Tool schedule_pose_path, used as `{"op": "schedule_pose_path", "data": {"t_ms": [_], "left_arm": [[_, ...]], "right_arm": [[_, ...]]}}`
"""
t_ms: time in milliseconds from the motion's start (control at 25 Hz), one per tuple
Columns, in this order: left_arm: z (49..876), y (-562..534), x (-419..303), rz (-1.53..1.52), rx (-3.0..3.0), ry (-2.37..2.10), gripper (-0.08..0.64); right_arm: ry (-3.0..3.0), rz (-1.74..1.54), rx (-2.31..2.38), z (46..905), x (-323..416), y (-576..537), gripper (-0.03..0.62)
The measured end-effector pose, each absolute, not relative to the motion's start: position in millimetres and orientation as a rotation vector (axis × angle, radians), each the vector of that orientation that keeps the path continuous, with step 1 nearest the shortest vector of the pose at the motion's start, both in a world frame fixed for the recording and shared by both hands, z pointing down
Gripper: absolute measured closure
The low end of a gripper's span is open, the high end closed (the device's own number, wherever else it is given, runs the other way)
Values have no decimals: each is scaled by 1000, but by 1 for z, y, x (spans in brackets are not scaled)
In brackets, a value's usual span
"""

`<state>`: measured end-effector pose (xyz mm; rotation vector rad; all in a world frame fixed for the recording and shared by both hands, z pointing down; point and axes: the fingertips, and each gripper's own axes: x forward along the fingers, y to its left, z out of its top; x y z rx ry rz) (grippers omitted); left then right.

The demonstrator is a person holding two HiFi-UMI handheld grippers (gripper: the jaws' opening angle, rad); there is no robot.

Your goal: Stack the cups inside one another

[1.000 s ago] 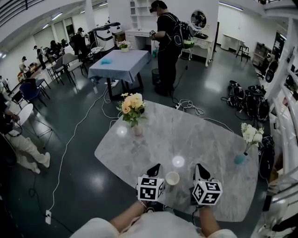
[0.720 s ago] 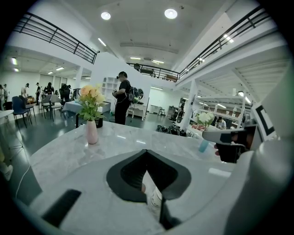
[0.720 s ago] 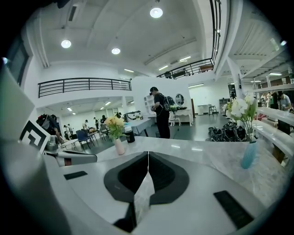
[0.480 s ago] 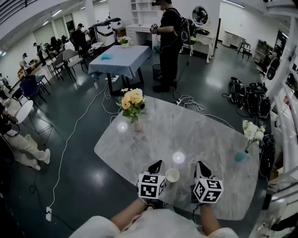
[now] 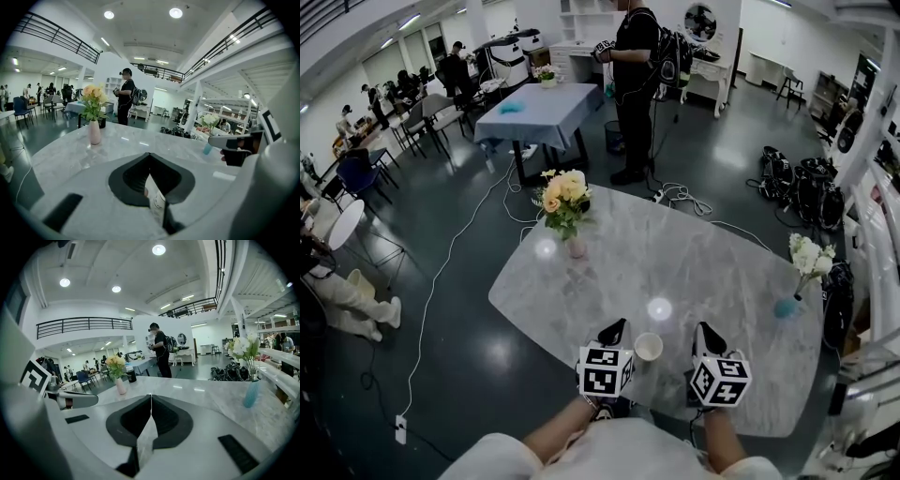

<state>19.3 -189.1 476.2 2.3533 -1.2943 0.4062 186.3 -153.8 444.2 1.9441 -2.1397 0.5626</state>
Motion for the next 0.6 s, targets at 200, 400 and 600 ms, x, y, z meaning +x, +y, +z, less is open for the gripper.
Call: {"op": "schedule_pose_path", "data": {"t_ms": [200, 400, 600], "left_arm": [[478, -187, 22, 418, 2368, -1265, 565], [478, -181, 36, 425, 2404, -1206, 565], [474, -172, 65, 430, 2457, -1108, 565]], "right_arm": [[-2110, 575, 1973, 448, 190, -146, 581], [-2058, 590, 2019, 453, 202, -131, 581], [-1980, 600, 2104, 454, 225, -109, 581]]}}
